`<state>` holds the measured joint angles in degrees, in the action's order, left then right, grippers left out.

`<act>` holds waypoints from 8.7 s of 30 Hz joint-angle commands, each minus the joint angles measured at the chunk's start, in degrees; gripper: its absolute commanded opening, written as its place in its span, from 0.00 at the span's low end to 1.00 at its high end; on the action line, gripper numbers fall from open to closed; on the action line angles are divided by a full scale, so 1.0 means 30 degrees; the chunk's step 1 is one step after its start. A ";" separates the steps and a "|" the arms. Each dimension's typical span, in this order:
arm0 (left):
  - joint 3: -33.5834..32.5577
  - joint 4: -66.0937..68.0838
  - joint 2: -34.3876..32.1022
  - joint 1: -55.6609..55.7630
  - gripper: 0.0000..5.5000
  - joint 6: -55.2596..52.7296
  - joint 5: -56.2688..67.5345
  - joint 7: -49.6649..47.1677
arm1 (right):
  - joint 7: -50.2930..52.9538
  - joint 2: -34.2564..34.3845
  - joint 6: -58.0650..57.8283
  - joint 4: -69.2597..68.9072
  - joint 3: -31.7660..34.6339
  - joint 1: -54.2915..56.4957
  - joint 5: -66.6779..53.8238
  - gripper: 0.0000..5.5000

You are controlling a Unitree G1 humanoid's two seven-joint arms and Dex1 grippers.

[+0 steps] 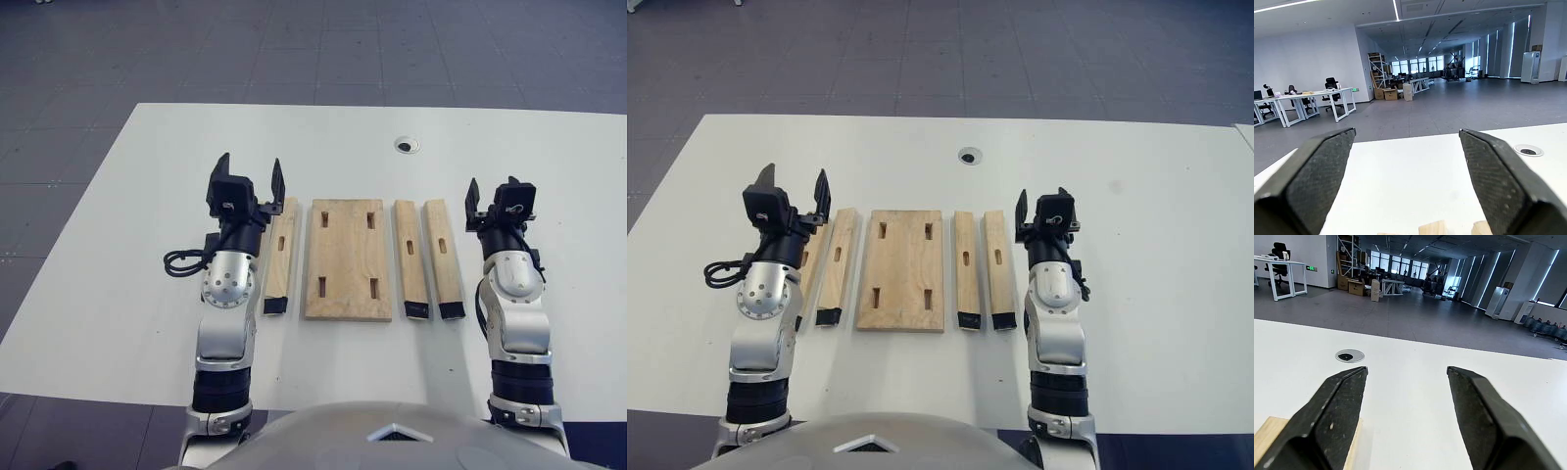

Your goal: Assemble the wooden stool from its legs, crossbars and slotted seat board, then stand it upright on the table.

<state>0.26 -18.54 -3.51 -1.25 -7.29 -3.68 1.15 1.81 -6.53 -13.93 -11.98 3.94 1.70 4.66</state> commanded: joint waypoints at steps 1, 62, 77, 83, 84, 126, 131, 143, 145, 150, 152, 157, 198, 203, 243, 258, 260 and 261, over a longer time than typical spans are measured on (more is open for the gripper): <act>-0.0025 0.0222 0.0025 0.0348 0.65 -0.0008 -0.0048 -0.0132 | 0.0018 -0.0103 -0.0057 0.0015 0.0143 -0.0003 0.0039 0.54; -0.0256 -0.0720 0.0179 -0.2606 0.64 -0.1121 0.1305 0.0602 | -0.4802 -0.2080 -0.3201 -0.3458 0.2080 -0.9144 -0.3430 0.58; -0.0442 -0.1171 0.0408 -0.3058 0.64 -0.1290 0.1262 0.0493 | -0.4025 -0.2607 -0.4765 -0.2733 0.2297 -1.0194 -0.2509 0.38; -0.0506 -0.1055 0.0411 -0.2840 0.64 -0.1244 0.1251 0.0462 | -0.5026 -0.2218 -0.6180 -0.2148 0.2637 -0.9816 -0.4799 0.25; -0.0504 -0.1025 0.0414 -0.2798 0.64 -0.1228 0.1248 0.0461 | -0.5035 -0.2225 -0.6288 -0.2121 0.2667 -0.9783 -0.4986 0.24; -0.6987 0.7666 0.1217 1.2018 0.53 -1.6846 2.7035 0.0899 | -1.0533 -0.2828 -0.0260 -0.2028 -0.4179 0.3764 -0.6289 0.24; -0.6398 0.7529 0.0673 1.1738 0.38 -1.6650 2.6542 0.1743 | -1.0796 -0.3087 -0.0038 -0.2060 -0.4349 0.3609 -0.6113 0.24; -0.6384 0.7459 0.0412 1.1317 0.09 -1.5828 2.6108 0.2113 | -1.0706 -0.3276 0.0163 -0.2003 -0.4375 0.3255 -0.5929 0.24; -0.6433 0.7590 0.0352 1.1366 0.09 -1.5623 2.5958 0.2121 | -1.0700 -0.3275 0.0151 -0.2035 -0.4415 0.3176 -0.5921 0.24; -0.6429 0.7809 0.0598 1.1432 0.08 -1.4306 2.4524 0.1757 | -1.0722 -0.3249 0.0060 -0.2311 -0.4685 0.3079 -0.5950 0.24; -0.6475 0.7881 0.0741 1.1490 0.08 -1.3902 2.4162 0.1841 | -1.0652 -0.3251 0.0059 -0.2411 -0.4796 0.3023 -0.5937 0.24; -0.6756 0.8221 0.0826 1.1724 0.08 -1.3764 2.4109 0.1792 | -1.0532 -0.3247 -0.0824 -0.2587 -0.4833 0.3033 -0.6352 0.41; -0.2829 -0.1687 -0.2908 -0.3029 0.08 -0.3859 0.6963 0.1917 | -0.6344 -0.3566 -0.2530 -0.3220 -0.2360 -0.1428 -0.3705 0.55; -0.2703 -0.0900 -0.2417 -0.2975 0.08 -0.3346 0.6699 0.1909 | -0.6388 -0.3566 -0.2532 -0.3140 -0.2417 -0.1249 -0.3663 0.55; -0.2503 0.4200 -0.2856 -0.7310 0.08 0.3149 0.5739 0.4224 | -0.6820 -0.3845 -0.2287 -0.2589 -0.2162 -0.0914 -0.3344 0.55; -0.2552 0.5205 -0.1615 -0.4720 0.08 0.3370 0.6647 0.3550 | -0.6980 -0.3763 -0.2428 -0.2084 -0.1996 -0.0219 -0.3569 0.55; -0.2672 0.5224 -0.1587 -0.4828 0.08 0.3388 0.6611 0.3504 | -0.6936 -0.3720 -0.2490 -0.2110 -0.1887 -0.0241 -0.3648 0.55; -0.2686 0.5227 -0.1601 -0.4845 0.08 0.3395 0.6558 0.3508 | -0.6914 -0.3709 -0.2511 -0.2143 -0.1851 -0.0271 -0.3667 0.55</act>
<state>-8.62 -6.31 -8.95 -13.39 7.22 17.16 12.27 -18.86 -17.67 -21.18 -18.47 -2.23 0.37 -5.97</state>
